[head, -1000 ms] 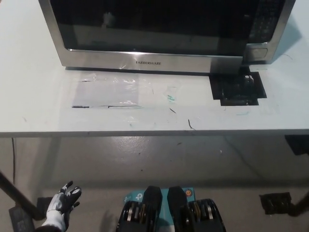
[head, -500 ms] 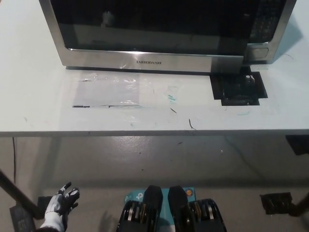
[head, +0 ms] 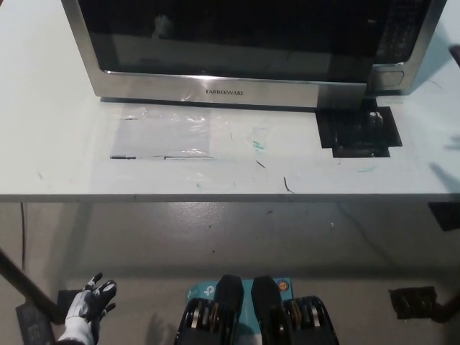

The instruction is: A microwave is kept infront of the robot with its door slightly ajar. The robot uses its right hand to push the door towards the left to open it.

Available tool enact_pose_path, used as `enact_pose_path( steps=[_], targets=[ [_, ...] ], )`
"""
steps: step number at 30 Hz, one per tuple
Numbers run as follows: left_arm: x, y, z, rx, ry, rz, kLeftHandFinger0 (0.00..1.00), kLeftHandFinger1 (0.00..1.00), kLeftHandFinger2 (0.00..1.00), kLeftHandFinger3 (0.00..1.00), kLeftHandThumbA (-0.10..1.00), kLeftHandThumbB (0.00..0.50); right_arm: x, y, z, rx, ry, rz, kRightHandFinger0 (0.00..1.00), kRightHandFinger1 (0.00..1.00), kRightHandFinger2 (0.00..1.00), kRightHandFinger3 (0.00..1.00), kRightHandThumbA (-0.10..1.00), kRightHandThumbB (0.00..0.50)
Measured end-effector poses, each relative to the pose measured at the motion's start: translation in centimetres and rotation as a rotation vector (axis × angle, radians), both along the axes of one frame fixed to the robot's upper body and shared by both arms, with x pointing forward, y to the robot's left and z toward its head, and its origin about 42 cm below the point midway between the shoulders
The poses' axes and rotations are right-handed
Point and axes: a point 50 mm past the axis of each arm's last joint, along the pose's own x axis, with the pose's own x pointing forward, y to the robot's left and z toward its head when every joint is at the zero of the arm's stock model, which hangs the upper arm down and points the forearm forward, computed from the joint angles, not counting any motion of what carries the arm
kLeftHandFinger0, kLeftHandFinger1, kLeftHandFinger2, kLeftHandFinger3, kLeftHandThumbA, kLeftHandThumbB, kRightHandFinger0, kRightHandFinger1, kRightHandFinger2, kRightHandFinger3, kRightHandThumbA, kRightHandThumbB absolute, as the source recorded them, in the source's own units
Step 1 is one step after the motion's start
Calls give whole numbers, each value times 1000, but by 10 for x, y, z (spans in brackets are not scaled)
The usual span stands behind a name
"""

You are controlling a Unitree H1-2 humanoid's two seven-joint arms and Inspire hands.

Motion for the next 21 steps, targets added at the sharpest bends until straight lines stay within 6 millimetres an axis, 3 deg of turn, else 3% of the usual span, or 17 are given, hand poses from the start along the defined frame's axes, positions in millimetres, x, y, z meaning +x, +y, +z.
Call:
enact_pose_path(
  steps=[3,5,9,14,15,17,19,21],
  targets=[
    [-1,0,0,-1,2,1,1000,913,905,991,295,99,24,4,6,-4,33,23,624,803,827,987,991,216],
    [0,0,0,-1,1,1,1000,942,935,1000,305,96,37,6,11,-8,46,33,656,828,829,975,977,268],
    [-1,0,-1,-1,2,-1,1000,944,938,1000,321,104,61,13,13,-11,89,48,665,862,850,993,988,262],
    [-2,0,-1,0,3,-3,970,924,938,1000,336,104,84,23,2,-30,159,62,659,870,849,964,978,264],
    [-2,0,-1,0,3,-3,983,924,938,1000,349,114,86,24,-1,-31,170,62,665,875,863,961,960,288],
    [-3,0,-2,1,6,-3,969,896,905,1000,333,133,93,27,-10,-28,205,66,683,881,877,969,980,277],
    [-3,0,-2,0,7,-3,957,902,936,1000,320,97,99,29,-19,-27,236,65,688,876,873,971,985,271],
    [-3,0,-2,1,5,-3,957,900,931,1000,318,119,105,32,-24,-21,260,67,703,889,891,991,991,263]
  ],
)
